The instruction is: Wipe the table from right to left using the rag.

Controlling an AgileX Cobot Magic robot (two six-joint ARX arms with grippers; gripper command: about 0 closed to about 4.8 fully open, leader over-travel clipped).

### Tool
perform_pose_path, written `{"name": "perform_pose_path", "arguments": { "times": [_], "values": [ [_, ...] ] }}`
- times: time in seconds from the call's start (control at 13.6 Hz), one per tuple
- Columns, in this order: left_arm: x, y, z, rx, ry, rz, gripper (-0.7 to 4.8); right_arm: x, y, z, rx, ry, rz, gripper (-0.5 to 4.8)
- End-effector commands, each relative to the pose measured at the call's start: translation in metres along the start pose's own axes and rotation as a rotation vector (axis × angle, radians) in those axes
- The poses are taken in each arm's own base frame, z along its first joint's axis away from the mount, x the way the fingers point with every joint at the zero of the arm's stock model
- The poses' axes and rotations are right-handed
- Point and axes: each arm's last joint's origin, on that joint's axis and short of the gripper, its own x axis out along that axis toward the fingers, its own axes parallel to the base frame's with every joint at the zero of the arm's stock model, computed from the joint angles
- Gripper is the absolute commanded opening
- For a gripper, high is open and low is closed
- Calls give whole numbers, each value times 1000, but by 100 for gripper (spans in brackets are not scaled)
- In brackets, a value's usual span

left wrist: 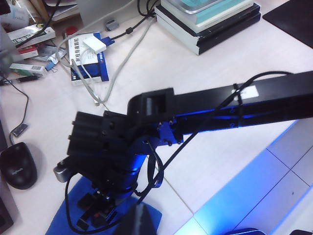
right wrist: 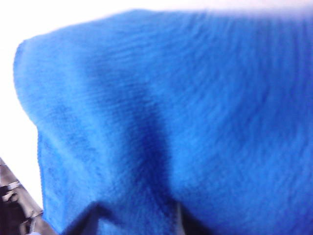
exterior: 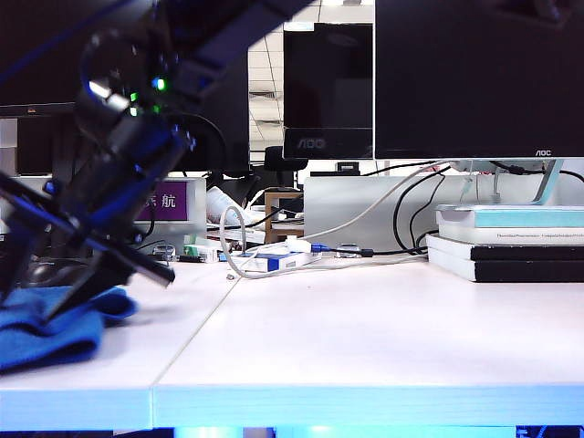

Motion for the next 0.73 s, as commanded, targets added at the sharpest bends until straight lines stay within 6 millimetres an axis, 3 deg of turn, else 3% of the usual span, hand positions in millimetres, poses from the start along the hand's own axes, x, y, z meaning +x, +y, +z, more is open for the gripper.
{"name": "perform_pose_path", "arguments": {
  "times": [0.07,0.73],
  "values": [
    [-1,0,1,3,-10,3,-5,3,-12,-6,12,51,-99,208],
    [-2,2,-2,-1,30,91,-5,-56,18,-6,-167,-46,-64,237]
  ]
}}
